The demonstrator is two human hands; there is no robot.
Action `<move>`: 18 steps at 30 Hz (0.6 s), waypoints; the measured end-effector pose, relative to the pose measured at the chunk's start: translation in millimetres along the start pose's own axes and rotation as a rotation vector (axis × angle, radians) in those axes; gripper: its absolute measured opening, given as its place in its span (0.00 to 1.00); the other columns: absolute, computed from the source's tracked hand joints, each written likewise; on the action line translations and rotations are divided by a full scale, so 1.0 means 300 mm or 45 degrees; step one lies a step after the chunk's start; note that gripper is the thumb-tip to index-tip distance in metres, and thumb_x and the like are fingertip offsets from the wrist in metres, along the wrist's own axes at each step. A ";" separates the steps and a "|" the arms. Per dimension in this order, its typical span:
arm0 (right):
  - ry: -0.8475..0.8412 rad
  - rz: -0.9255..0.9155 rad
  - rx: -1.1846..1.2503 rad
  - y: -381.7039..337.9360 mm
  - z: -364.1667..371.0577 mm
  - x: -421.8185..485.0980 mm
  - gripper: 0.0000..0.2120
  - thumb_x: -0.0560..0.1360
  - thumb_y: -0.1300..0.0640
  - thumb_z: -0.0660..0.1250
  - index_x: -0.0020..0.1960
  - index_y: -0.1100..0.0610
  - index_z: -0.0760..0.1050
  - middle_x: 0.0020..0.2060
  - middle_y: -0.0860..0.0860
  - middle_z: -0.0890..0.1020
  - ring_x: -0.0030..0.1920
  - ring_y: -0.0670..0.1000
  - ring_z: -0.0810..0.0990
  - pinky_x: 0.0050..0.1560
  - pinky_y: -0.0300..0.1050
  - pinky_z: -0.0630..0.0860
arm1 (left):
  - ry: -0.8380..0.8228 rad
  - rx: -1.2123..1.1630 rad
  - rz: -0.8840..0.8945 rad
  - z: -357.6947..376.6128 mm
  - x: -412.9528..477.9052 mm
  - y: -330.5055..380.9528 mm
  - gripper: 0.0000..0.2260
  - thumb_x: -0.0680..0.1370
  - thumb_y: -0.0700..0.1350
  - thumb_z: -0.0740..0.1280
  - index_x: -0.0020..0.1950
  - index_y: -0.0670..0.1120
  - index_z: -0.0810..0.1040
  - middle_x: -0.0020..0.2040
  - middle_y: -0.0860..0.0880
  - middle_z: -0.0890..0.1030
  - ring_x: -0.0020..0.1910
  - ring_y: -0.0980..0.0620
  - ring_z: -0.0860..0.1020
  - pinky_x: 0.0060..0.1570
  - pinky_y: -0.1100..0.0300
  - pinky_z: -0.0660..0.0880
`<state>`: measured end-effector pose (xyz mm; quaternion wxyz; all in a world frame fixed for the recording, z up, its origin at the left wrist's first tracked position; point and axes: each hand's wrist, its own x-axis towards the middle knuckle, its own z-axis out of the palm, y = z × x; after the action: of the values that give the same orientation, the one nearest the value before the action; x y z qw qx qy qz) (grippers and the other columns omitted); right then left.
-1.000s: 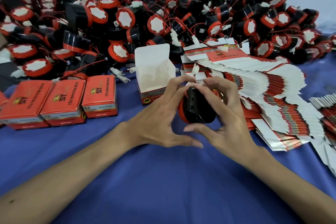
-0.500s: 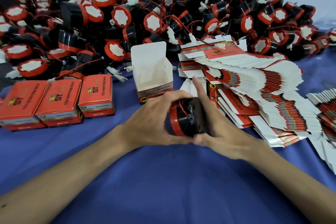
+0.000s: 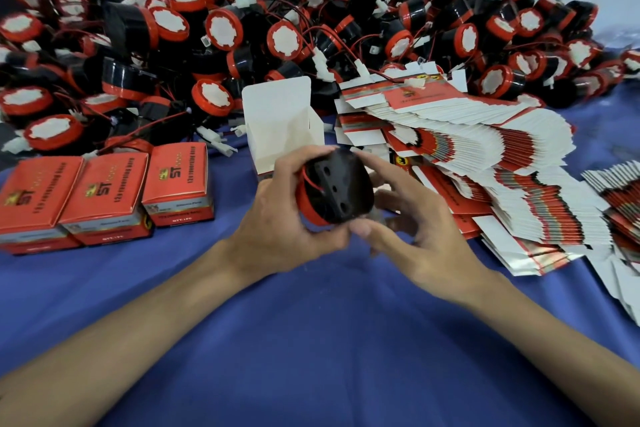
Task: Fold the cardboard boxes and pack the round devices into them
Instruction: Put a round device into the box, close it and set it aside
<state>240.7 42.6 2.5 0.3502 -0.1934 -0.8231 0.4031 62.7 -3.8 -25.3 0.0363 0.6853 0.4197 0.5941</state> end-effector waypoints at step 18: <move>0.297 -0.746 -0.762 0.037 0.066 -0.004 0.36 0.76 0.54 0.71 0.74 0.64 0.54 0.70 0.62 0.64 0.68 0.50 0.67 0.64 0.39 0.65 | 0.242 -0.425 -0.628 0.048 0.031 0.089 0.18 0.65 0.53 0.72 0.46 0.46 0.68 0.36 0.44 0.76 0.29 0.52 0.75 0.29 0.59 0.73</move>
<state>227.2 38.1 -15.4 0.4691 -0.0887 -0.8787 0.0058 88.4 -8.8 -7.7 0.2519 0.4888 0.4715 0.6895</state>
